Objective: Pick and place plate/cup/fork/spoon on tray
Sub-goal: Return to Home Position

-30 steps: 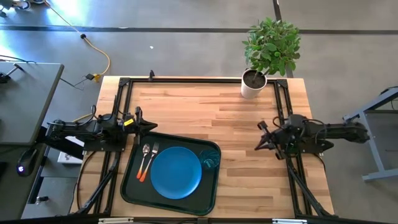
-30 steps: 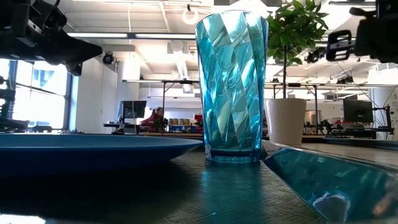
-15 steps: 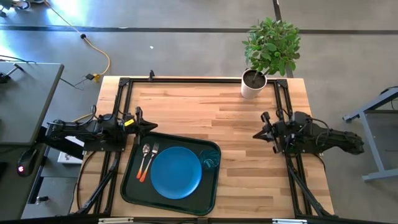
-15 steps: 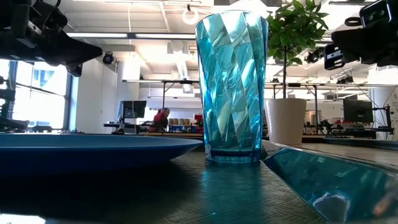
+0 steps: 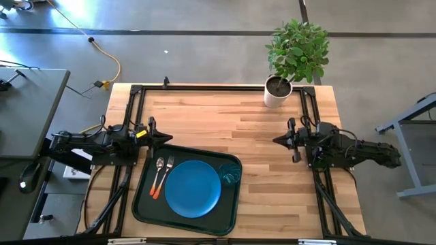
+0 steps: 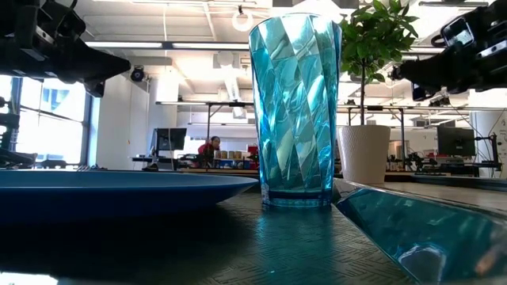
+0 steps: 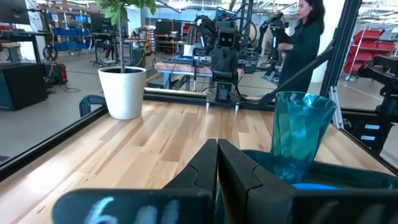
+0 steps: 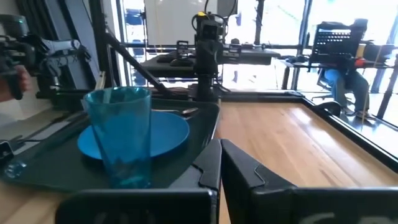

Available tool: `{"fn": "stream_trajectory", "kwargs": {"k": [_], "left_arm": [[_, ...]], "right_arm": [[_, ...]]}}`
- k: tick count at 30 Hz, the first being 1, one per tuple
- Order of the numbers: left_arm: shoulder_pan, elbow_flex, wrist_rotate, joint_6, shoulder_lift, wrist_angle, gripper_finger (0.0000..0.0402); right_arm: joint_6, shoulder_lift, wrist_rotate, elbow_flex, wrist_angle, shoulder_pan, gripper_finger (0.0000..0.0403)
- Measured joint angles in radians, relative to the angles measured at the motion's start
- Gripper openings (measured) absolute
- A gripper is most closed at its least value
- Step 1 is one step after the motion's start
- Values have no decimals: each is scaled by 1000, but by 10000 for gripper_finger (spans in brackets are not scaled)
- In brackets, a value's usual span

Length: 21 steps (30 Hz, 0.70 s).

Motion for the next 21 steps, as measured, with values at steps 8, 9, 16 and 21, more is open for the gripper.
{"fn": "stream_trajectory", "kwargs": {"k": [8,9,16,21], "left_arm": [[0,0,0,10,0,0,3],[0,0,0,28,0,0,3],[0,0,-2,129,3,0,3],[0,0,-3,229,3,0,3]], "right_arm": [[0,0,4,0,0,0,0],[0,0,5,0,0,0,0],[0,0,5,0,0,0,0],[0,0,6,0,0,0,0]]}}
